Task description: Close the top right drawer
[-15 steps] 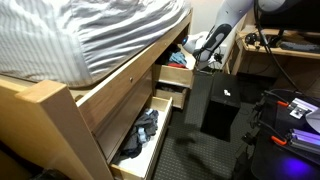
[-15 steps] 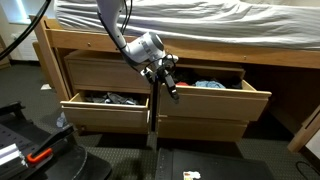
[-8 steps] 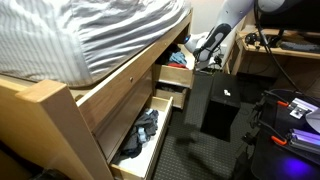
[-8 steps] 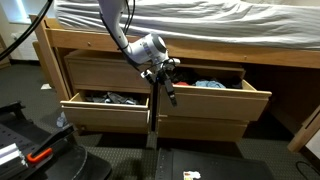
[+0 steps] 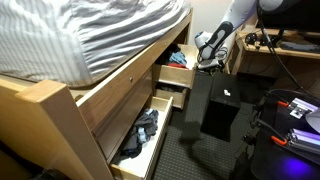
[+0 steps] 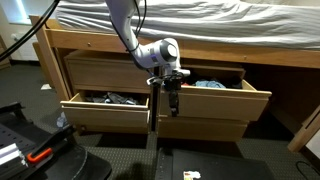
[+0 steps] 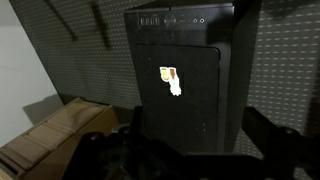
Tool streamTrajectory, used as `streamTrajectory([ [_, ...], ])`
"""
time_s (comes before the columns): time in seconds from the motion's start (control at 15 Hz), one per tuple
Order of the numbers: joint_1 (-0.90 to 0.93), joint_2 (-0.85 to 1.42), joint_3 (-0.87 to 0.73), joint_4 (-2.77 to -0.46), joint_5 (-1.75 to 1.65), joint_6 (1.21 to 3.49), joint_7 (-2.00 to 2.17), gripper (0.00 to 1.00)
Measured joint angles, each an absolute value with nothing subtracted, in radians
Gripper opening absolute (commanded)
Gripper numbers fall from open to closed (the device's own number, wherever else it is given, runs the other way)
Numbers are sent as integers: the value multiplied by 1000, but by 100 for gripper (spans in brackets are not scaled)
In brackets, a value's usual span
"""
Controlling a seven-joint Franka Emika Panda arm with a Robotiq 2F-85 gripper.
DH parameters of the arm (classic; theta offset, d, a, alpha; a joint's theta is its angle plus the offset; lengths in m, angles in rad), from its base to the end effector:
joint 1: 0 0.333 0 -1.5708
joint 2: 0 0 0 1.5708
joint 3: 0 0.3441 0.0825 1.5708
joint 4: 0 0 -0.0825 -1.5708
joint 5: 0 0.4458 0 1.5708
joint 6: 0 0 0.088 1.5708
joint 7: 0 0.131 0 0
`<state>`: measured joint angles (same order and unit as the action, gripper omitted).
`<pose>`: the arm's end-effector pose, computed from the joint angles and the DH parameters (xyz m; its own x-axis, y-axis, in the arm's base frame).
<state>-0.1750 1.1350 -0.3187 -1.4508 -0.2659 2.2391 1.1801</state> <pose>0.6269 -0.3362 -0.0497 0.2855 -0.9275 0.2412 -0.8586 -0.1357 0.4943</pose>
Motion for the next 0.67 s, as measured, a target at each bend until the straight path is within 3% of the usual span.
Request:
streamTrajectory([
  [0.67, -102, 1068, -303, -1442, -209, 2318, 992, 100],
])
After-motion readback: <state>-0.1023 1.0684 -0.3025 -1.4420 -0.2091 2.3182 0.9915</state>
